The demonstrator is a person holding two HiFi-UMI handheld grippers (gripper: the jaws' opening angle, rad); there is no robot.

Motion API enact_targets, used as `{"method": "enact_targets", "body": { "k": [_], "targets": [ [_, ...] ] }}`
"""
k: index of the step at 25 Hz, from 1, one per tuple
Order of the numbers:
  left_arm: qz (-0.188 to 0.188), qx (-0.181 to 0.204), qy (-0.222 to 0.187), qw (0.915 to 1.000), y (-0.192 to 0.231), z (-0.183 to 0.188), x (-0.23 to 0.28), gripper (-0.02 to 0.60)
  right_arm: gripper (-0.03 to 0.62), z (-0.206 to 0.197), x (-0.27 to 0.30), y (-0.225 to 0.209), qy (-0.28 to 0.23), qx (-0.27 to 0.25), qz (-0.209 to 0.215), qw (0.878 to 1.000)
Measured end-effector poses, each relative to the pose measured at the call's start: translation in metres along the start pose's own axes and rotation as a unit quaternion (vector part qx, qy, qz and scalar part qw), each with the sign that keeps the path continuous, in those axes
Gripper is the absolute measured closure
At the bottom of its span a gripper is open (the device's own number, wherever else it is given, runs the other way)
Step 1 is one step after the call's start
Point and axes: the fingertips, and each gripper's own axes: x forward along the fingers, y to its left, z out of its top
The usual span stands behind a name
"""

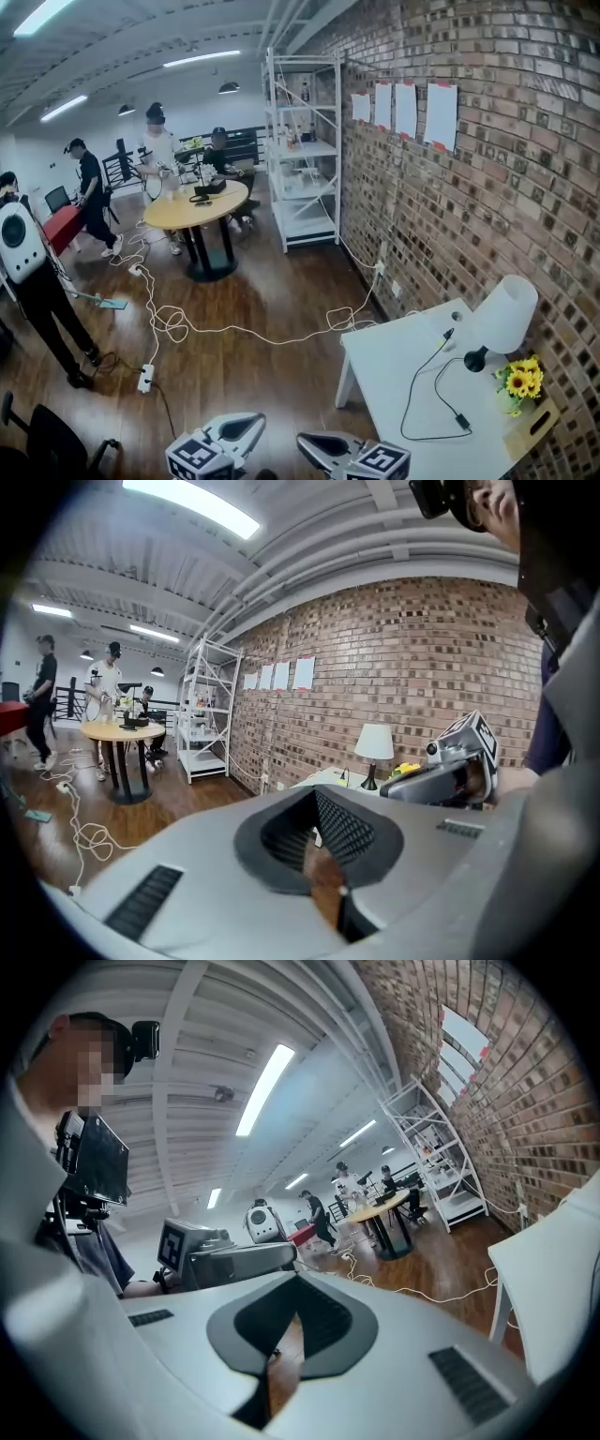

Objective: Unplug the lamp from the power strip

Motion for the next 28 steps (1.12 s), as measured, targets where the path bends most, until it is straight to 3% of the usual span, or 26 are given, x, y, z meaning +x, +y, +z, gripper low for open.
{"method": "enact_targets", "body": {
  "k": [13, 24, 28],
  "targets": [
    [-0.1, 0.002, -0.005, 0.995, 0.06, 0.023, 0.058, 0.571, 0.597, 0.037, 0.047, -0.052, -0.011, 0.001, -0.094, 0.996],
    [-0.085, -0.026, -0.022, 0.9958, 0.181, 0.02, 0.051, 0.571, 0.595, 0.053, 0.154, -0.071, 0.006, -0.023, -0.102, 0.995],
    [-0.09, -0.006, -0.026, 0.9956, 0.197, 0.022, 0.061, 0.571, 0.595, 0.062, 0.167, -0.074, 0.0, -0.031, -0.108, 0.994]
  ]
}}
